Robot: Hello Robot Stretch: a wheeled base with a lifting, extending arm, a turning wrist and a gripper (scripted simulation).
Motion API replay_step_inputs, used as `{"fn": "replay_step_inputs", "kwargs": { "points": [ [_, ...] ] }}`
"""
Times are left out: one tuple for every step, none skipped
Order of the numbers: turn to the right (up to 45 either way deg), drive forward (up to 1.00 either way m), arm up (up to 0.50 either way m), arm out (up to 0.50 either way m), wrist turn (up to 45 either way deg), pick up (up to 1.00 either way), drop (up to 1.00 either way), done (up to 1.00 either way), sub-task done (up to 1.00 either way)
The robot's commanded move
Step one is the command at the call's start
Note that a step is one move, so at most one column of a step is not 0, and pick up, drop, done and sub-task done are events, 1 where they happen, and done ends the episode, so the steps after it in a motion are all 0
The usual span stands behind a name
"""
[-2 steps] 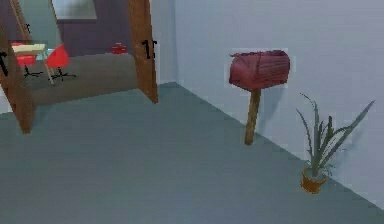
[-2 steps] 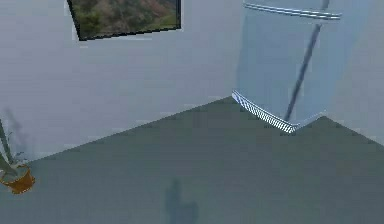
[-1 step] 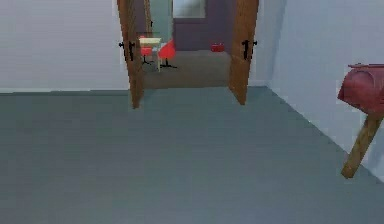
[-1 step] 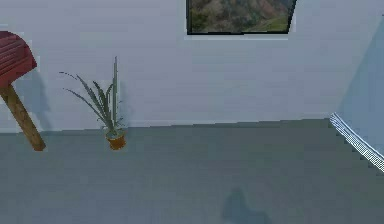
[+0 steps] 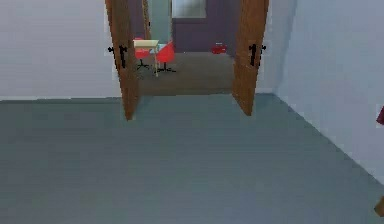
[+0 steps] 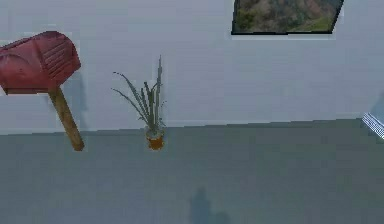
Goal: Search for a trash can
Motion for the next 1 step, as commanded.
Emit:
{"fn": "replay_step_inputs", "kwargs": {
  "points": [
    [-45.0,0.00,0.00,0.00,0.0,0.00,0.00,0.00,0.00]
  ]
}}
